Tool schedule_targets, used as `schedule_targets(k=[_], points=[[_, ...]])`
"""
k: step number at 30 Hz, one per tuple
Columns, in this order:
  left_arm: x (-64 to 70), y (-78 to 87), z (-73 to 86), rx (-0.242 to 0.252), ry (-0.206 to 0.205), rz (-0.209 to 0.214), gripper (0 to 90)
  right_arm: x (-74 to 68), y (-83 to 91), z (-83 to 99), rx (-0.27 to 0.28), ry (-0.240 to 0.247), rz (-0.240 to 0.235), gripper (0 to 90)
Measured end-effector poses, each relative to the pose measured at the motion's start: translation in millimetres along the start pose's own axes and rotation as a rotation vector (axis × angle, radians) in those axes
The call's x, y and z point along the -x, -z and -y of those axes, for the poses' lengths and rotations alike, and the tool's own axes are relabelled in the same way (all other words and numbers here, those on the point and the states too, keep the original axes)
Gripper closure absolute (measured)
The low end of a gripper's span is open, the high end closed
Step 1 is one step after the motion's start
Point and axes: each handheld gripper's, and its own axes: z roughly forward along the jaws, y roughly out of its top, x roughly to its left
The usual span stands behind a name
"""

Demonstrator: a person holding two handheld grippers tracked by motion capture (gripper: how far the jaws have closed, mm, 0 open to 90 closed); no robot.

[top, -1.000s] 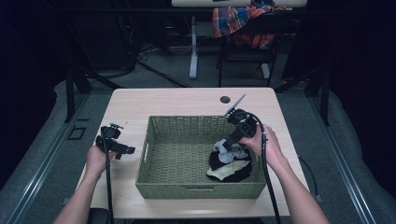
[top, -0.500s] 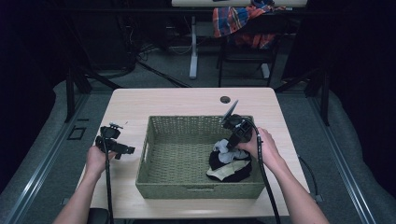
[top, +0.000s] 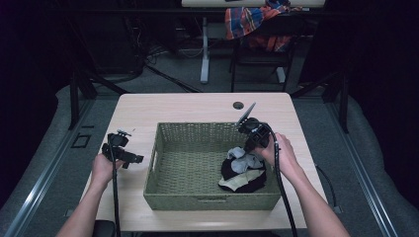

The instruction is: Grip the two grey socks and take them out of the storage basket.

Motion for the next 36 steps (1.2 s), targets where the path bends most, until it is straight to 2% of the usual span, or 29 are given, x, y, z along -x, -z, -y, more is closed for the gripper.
schedule_targets(k=[3,5,11,13,16,22,26,30,36], points=[[-2.4,-1.0,1.0,0.002,0.016,0.002,0.3,2.9,12.7,0.9,0.050,-0.013,-0.004,86.2],[-1.8,-1.8,-0.1,-0.005,0.011,0.000,0.3,3.3,16.5,1.0,0.076,-0.018,-0.003,86.2],[1.8,-1.7,-0.9,-0.010,-0.004,-0.009,0.4,5.1,25.0,2.9,0.090,-0.019,0.015,86.2],[0.4,-0.3,0.1,-0.007,-0.003,-0.009,0.4,7.4,31.7,3.7,0.121,-0.032,0.004,86.2],[-0.3,-0.6,0.2,-0.005,0.008,-0.016,0.5,9.4,35.8,3.3,0.127,-0.029,0.003,86.2],[2.1,-2.0,-0.5,-0.015,-0.008,-0.019,0.4,11.5,53.7,6.7,0.173,-0.028,0.002,86.2],[0.1,-1.6,0.7,-0.014,0.007,-0.019,0.3,11.3,63.6,8.1,0.198,-0.027,-0.003,86.2],[0.4,-2.0,0.4,-0.013,0.002,-0.021,0.4,12.7,72.8,10.1,0.211,-0.024,0.005,86.2],[-1.2,-2.0,1.4,-0.012,0.015,-0.018,0.4,15.1,83.2,12.5,0.246,-0.041,-0.005,86.2]])
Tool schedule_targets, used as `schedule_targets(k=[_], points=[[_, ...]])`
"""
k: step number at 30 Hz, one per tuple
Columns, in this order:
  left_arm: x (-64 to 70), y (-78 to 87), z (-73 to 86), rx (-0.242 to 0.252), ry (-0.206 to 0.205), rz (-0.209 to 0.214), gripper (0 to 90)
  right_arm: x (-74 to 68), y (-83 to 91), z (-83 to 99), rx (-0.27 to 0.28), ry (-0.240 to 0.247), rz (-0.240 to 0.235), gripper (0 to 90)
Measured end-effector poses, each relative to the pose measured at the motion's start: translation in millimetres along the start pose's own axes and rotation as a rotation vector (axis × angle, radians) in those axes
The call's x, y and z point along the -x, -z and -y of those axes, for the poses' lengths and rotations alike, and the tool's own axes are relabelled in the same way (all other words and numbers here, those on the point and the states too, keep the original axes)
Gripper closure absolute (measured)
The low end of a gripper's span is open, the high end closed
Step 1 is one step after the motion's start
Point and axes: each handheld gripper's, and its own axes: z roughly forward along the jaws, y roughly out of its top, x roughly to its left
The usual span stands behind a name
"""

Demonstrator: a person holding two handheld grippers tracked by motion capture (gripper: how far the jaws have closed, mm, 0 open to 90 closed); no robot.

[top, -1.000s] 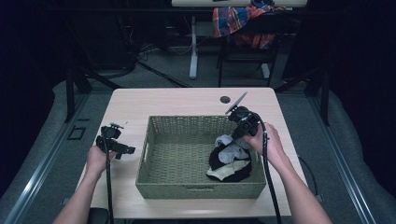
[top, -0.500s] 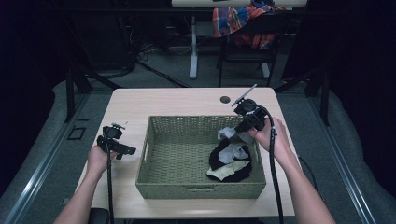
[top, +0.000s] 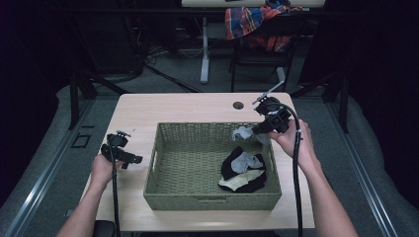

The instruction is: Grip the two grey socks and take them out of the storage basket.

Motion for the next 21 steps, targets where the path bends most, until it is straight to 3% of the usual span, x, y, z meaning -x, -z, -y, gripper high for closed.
schedule_targets(k=[4,15,21], points=[[1.7,0.3,-0.9,-0.005,-0.016,0.001,0.4,0.7,5.4,-0.1,0.011,0.006,0.006,86.1],[1.2,2.3,-0.4,0.001,-0.012,-0.001,0.4,0.5,15.5,1.1,0.072,-0.008,0.018,86.2],[-1.4,2.1,0.6,0.004,-0.001,0.000,0.5,4.7,18.0,2.7,0.062,0.000,0.030,86.1]])
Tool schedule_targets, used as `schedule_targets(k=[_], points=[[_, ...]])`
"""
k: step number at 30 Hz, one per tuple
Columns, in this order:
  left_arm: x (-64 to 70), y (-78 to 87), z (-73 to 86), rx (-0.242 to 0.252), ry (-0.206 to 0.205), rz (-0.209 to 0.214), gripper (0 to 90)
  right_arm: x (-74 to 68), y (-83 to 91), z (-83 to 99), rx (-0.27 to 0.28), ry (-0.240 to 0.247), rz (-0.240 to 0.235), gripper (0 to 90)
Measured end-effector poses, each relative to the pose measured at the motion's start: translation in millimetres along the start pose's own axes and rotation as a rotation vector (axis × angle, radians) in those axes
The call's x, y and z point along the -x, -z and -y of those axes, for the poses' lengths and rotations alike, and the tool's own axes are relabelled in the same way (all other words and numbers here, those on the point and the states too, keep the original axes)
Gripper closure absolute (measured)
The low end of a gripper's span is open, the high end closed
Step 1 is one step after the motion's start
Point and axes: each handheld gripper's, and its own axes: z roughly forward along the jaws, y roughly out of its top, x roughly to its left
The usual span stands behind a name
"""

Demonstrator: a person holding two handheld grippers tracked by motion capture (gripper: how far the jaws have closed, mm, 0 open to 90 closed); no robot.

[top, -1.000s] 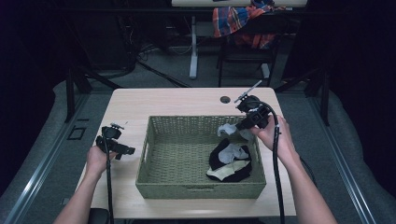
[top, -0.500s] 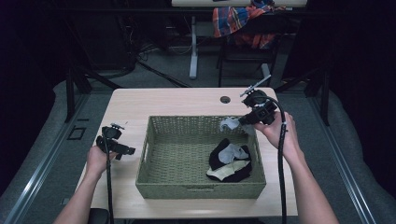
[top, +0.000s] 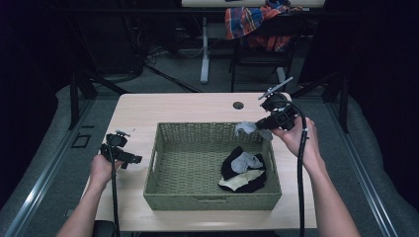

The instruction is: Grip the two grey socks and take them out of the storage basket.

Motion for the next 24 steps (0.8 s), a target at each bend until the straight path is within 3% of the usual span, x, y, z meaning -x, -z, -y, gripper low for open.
schedule_targets(k=[3,24], points=[[2.2,-0.5,-1.3,-0.003,-0.014,-0.002,0.5,2.9,1.6,2.5,0.012,-0.013,0.011,86.2],[0.8,0.5,-0.8,0.007,-0.001,0.005,0.5,35.2,25.2,20.7,0.073,-0.089,0.090,86.3]])
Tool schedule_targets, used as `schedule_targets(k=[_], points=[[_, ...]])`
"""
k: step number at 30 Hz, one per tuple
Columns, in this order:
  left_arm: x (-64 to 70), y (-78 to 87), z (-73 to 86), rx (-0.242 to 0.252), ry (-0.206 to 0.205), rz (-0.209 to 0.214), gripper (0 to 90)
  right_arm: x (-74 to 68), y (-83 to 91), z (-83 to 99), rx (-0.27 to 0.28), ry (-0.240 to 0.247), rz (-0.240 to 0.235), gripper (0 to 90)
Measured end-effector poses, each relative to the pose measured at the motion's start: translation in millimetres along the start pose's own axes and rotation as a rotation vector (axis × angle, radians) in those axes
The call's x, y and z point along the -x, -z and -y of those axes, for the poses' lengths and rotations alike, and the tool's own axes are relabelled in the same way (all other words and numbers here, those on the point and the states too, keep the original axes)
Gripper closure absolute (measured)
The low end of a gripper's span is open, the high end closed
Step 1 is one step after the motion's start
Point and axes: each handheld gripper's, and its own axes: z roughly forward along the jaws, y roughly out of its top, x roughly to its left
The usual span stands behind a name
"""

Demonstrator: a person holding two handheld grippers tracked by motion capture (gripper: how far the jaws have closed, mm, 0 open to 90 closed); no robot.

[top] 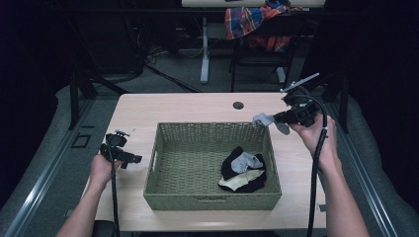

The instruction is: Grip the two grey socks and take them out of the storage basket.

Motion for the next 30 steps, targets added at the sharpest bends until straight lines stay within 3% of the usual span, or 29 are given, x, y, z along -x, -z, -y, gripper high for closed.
schedule_targets(k=[3,9,15,18,23,30], points=[[2.1,-0.6,-0.9,-0.008,-0.015,0.004,0.5,8.3,-0.6,3.8,-0.009,-0.023,0.019,86.6],[-1.1,-0.4,0.4,0.002,0.006,0.010,0.3,26.2,-0.1,12.0,-0.012,-0.069,0.038,86.6],[1.4,-0.6,-0.9,0.008,-0.007,0.015,0.0,42.0,-3.3,20.3,-0.024,-0.102,0.062,86.7],[-1.3,0.9,0.4,0.012,0.007,0.013,0.0,53.6,-2.6,26.9,-0.017,-0.138,0.071,86.7],[1.8,-0.2,-1.6,0.009,-0.010,0.011,0.0,64.2,-6.1,33.4,-0.026,-0.176,0.069,86.6],[-0.8,1.2,0.3,0.014,0.005,0.006,0.1,73.9,-11.3,41.2,-0.049,-0.213,0.078,86.6]])
